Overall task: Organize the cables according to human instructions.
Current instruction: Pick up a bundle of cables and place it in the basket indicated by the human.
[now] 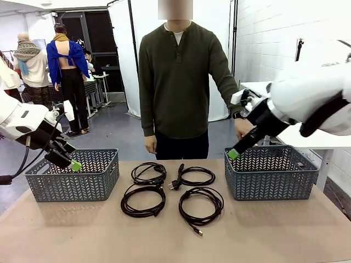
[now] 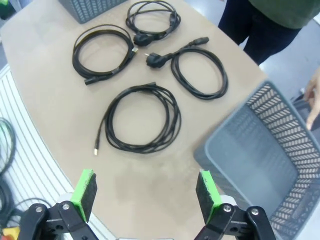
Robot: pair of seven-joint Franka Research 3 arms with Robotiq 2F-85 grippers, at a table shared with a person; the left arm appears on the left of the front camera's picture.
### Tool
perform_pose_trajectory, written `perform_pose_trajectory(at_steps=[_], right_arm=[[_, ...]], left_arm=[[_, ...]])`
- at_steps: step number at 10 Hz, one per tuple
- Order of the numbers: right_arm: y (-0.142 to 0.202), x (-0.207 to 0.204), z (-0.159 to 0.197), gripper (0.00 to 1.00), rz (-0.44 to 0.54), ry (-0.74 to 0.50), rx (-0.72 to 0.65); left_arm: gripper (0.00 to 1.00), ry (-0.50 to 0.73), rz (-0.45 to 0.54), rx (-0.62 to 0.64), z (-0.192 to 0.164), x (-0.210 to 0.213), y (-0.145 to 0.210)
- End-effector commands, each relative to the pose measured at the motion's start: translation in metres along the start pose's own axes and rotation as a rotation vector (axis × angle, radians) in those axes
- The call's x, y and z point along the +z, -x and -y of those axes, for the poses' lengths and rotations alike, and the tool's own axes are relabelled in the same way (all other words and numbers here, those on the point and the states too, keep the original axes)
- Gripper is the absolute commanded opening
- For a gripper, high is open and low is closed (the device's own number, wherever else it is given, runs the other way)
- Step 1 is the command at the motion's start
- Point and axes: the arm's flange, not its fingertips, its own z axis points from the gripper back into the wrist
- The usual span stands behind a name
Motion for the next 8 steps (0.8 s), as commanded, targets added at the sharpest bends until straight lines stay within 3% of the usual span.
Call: perform_pose_trajectory(at_steps=[1,4,8], right_arm=[[-0.034,-0.015,-0.01,1.0,-0.084,-0.034,-0.085],[-0.065,-0.046,-0.026,1.0,-0.162,-0.008,-0.184],[-0.075,-0.075,-0.048,1.0,-0.249,0.009,-0.21]], left_arm=[[1.0,0.009,0.009,-0.001,-0.002,-0.001,0.002],[1.0,0.009,0.009,-0.001,-0.002,-0.001,0.002],[1.0,0.009,0.009,-0.001,-0.002,-0.001,0.002]])
